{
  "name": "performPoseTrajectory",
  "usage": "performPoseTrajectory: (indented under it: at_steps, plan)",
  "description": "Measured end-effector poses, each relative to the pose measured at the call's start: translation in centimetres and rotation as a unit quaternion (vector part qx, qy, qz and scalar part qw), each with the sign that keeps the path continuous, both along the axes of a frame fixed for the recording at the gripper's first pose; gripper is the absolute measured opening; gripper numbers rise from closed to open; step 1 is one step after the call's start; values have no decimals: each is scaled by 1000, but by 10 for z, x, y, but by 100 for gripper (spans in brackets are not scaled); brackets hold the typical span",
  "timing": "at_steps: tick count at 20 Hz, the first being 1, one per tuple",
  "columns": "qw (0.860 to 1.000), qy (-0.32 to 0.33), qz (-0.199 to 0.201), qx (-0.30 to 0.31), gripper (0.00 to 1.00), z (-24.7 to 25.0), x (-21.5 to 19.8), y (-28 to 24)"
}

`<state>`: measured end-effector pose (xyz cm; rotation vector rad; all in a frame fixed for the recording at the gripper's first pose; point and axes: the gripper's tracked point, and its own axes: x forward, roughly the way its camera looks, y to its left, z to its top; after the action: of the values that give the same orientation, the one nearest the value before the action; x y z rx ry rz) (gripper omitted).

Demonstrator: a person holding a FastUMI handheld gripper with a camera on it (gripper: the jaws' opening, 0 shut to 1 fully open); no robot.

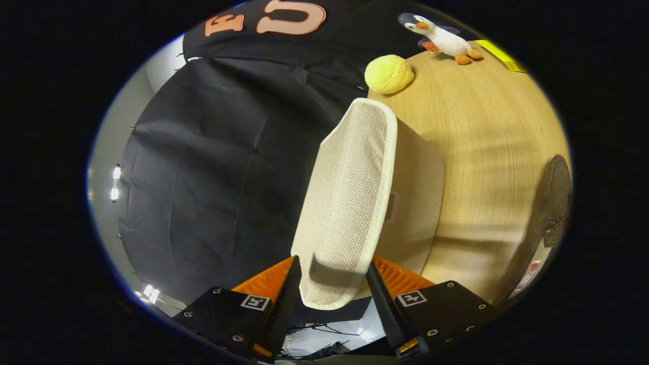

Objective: Open the storage box then place both shoes into the box .Put the left shoe in first, then the right shoe, with the right side of both shoes facing outward in a uniform manner.

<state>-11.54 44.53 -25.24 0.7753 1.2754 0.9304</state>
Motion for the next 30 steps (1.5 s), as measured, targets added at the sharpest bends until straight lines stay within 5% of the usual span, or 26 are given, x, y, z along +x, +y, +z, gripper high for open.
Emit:
performPoseTrajectory:
  at_steps: [4, 11, 21, 30]
  plan:
    - [998, -30, 0, 53, 63, 59, 12, 19]
    - [994, -87, 8, 66, 18, 125, 21, 74]
    - [990, -131, 53, 19, 16, 145, 14, 192]
    - [990, -116, 77, -6, 18, 102, -4, 270]
